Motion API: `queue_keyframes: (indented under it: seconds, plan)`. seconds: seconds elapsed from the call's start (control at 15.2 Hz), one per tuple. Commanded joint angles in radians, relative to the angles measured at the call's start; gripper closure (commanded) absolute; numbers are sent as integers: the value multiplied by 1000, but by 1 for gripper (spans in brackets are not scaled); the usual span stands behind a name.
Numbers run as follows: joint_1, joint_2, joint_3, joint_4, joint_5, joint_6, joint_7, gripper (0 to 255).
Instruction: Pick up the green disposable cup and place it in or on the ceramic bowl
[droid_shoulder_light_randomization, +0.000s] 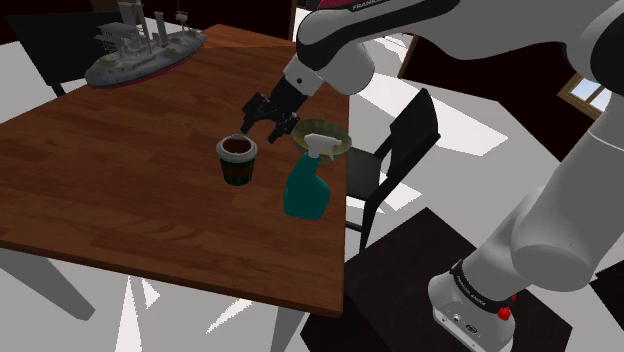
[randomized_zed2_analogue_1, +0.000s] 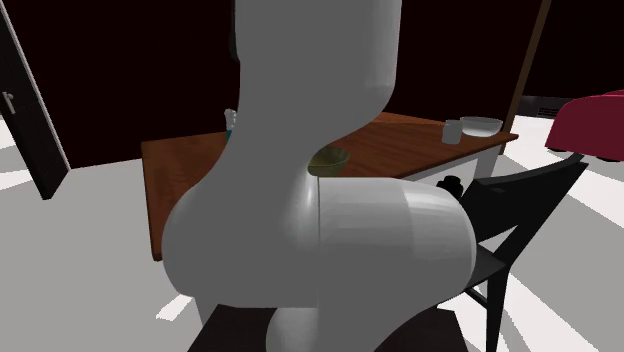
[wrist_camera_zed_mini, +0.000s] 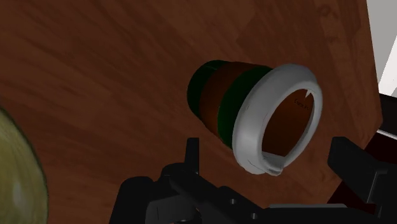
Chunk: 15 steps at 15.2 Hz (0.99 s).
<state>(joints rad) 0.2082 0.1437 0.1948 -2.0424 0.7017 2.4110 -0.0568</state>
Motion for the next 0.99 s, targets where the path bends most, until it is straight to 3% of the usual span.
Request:
queue_keyframes:
  seconds: [0.0, 0.66, 0.73, 0.92]
  plan:
    - [8, 21, 6, 3, 6, 23, -3, 0]
    - [13, 38, 10, 6, 10, 39, -5, 0]
    - [13, 38, 10, 6, 10, 39, -5, 255]
    - [13, 38, 11, 6, 10, 40, -5, 255]
